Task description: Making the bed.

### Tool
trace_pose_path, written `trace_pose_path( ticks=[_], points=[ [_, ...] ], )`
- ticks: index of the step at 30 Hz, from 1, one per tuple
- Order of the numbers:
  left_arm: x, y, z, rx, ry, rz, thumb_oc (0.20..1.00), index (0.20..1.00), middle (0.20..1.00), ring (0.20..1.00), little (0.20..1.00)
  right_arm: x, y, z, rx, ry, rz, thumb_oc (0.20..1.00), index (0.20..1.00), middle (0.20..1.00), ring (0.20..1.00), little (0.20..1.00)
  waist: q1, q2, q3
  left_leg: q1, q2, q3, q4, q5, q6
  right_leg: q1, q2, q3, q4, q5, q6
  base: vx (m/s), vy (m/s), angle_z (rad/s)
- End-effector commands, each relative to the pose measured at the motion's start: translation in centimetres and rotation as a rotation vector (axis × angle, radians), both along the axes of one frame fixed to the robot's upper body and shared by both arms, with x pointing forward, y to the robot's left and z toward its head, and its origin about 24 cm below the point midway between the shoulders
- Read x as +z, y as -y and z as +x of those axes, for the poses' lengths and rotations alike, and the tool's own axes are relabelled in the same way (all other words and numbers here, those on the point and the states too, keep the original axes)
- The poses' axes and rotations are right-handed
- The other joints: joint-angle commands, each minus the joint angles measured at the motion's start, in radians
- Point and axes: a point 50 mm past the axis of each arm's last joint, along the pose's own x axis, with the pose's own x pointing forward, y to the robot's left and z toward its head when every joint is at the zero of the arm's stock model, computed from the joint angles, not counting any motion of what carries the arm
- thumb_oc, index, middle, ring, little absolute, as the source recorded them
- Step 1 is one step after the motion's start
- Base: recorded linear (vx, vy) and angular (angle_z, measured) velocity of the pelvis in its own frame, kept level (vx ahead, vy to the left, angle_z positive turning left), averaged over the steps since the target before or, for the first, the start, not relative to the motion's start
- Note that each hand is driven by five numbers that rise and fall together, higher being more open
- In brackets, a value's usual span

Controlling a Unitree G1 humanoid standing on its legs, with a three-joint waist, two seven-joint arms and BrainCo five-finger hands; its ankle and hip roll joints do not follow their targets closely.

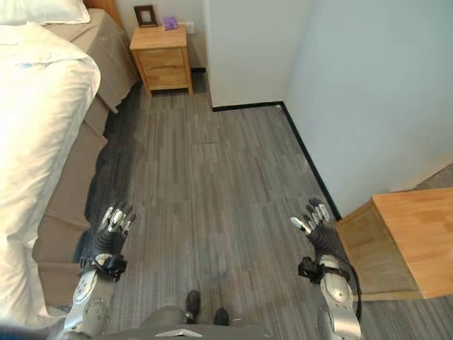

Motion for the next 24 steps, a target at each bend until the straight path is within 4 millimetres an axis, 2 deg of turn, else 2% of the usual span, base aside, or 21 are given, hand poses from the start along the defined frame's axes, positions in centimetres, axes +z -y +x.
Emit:
trace_pose_path(
  ticks=[1,9,16,17,18,19,20,21,23,24],
  points=[
    [2.4,-1.6,0.7,0.040,0.119,0.045,1.000,1.000,1.000,1.000,1.000,2.3,0.6,1.2,0.013,0.115,-0.043,1.000,1.000,1.000,1.000,1.000,0.028,-0.019,-0.011,-0.023,0.006,-0.001,0.033,-0.012,-0.067,-0.049,-0.130,0.070,0.049,0.030,0.158,0.06,0.062,-0.30],
    [1.9,-1.2,0.7,0.005,0.092,0.060,1.000,1.000,1.000,1.000,1.000,1.7,-0.1,1.2,0.058,0.082,-0.045,1.000,1.000,1.000,1.000,1.000,0.032,-0.030,-0.028,0.000,0.003,0.019,0.015,-0.032,-0.053,-0.057,-0.134,0.102,0.044,0.037,0.171,0.08,0.047,-0.07],
    [1.8,-1.0,0.5,-0.015,0.080,0.078,1.000,1.000,1.000,1.000,1.000,1.2,-0.8,0.8,0.091,0.087,0.051,1.000,1.000,1.000,1.000,1.000,0.031,-0.033,-0.039,0.028,0.004,0.027,-0.017,-0.031,-0.054,-0.047,-0.134,0.111,0.019,0.051,0.179,0.03,0.026,-0.11],
    [1.1,-2.9,-1.0,0.105,0.009,0.090,1.000,1.000,1.000,1.000,1.000,1.8,2.3,-0.1,0.030,0.030,-0.092,1.000,1.000,1.000,1.000,1.000,0.066,-0.057,0.021,-0.119,0.116,0.062,0.411,-0.025,-0.134,-0.005,-0.121,0.004,0.035,0.009,0.110,0.00,0.100,0.00],
    [1.2,-2.6,-0.7,0.090,0.012,0.094,1.000,1.000,1.000,1.000,1.000,0.9,3.0,-1.0,-0.018,-0.017,-0.114,1.000,1.000,1.000,1.000,1.000,0.016,-0.021,-0.021,-0.010,0.137,0.115,0.212,-0.054,-0.135,-0.022,-0.097,-0.020,0.038,0.012,0.119,0.01,0.094,0.02],
    [1.1,-2.6,-0.7,0.090,0.011,0.093,1.000,1.000,1.000,1.000,1.000,0.9,3.0,-1.0,-0.018,-0.018,-0.115,1.000,1.000,1.000,1.000,1.000,0.019,-0.022,-0.018,0.007,0.136,0.119,0.191,-0.046,-0.135,-0.016,-0.098,-0.017,0.037,0.012,0.119,-0.02,0.137,0.19],
    [1.2,-2.6,-0.8,0.084,0.009,0.111,1.000,1.000,1.000,1.000,1.000,0.8,3.0,-1.1,-0.026,-0.012,-0.083,1.000,1.000,1.000,1.000,1.000,0.009,-0.011,-0.036,0.049,0.128,0.113,0.085,-0.062,-0.129,-0.028,-0.093,-0.014,0.037,0.018,0.124,-0.07,0.129,0.52],
    [1.3,-2.6,-0.5,0.078,0.006,0.162,1.000,1.000,1.000,1.000,1.000,-0.1,2.7,-1.5,-0.057,-0.020,-0.012,1.000,1.000,1.000,1.000,1.000,-0.011,-0.002,-0.063,0.088,0.111,0.120,-0.029,-0.036,-0.127,-0.042,-0.092,-0.033,0.022,0.036,0.139,-0.07,0.132,0.46],
    [1.6,-2.8,-0.3,0.079,0.013,0.174,1.000,1.000,1.000,1.000,1.000,-0.4,2.6,-1.5,-0.055,-0.033,-0.004,1.000,1.000,1.000,1.000,1.000,-0.016,-0.004,-0.069,0.090,0.105,0.133,-0.044,-0.029,-0.129,-0.046,-0.098,-0.044,0.016,0.043,0.146,-0.08,0.097,0.32],
    [3.0,-3.4,-0.2,0.093,0.078,0.176,1.000,1.000,1.000,1.000,1.000,-0.5,2.2,-1.4,-0.026,-0.044,-0.013,1.000,1.000,1.000,1.000,1.000,-0.011,-0.009,-0.077,0.090,0.093,0.144,-0.053,-0.028,-0.126,-0.054,-0.109,-0.051,-0.004,0.064,0.157,-0.09,0.086,0.25]
  ],
)
